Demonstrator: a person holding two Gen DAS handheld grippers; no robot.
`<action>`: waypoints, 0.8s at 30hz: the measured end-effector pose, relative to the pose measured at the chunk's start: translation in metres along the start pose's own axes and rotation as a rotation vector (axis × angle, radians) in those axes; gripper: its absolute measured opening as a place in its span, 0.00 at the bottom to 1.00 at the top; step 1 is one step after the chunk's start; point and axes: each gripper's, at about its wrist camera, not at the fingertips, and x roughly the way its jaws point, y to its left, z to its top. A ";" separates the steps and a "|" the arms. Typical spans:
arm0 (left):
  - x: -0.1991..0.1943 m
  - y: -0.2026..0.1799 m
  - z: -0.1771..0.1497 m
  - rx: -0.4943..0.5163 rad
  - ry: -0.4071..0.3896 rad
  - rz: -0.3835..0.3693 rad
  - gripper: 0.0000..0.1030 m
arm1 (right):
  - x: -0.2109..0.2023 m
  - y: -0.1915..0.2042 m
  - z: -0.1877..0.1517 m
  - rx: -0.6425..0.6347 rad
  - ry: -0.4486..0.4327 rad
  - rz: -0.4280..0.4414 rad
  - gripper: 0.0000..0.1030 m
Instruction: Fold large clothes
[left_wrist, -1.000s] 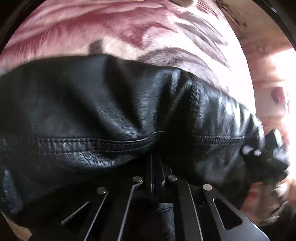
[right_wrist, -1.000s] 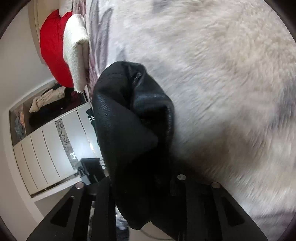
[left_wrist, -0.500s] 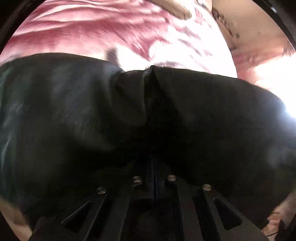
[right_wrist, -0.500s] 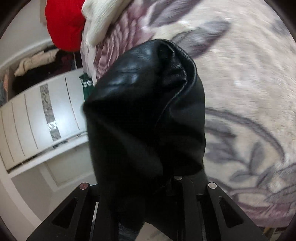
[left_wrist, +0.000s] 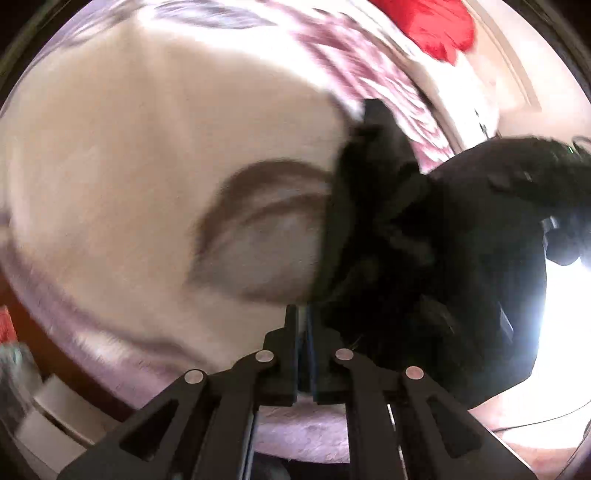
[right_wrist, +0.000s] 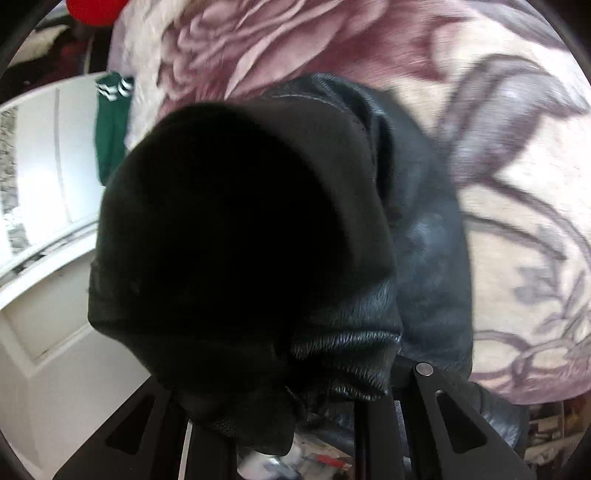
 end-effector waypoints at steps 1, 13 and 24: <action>-0.003 0.007 -0.004 -0.022 -0.009 -0.005 0.05 | 0.012 0.013 0.003 -0.001 0.003 -0.015 0.21; -0.065 0.048 -0.044 -0.211 -0.126 -0.001 0.05 | 0.101 0.069 0.038 -0.019 0.192 -0.105 0.64; -0.033 -0.066 -0.004 -0.143 -0.164 -0.099 0.44 | -0.061 0.070 0.042 -0.381 0.067 0.032 0.80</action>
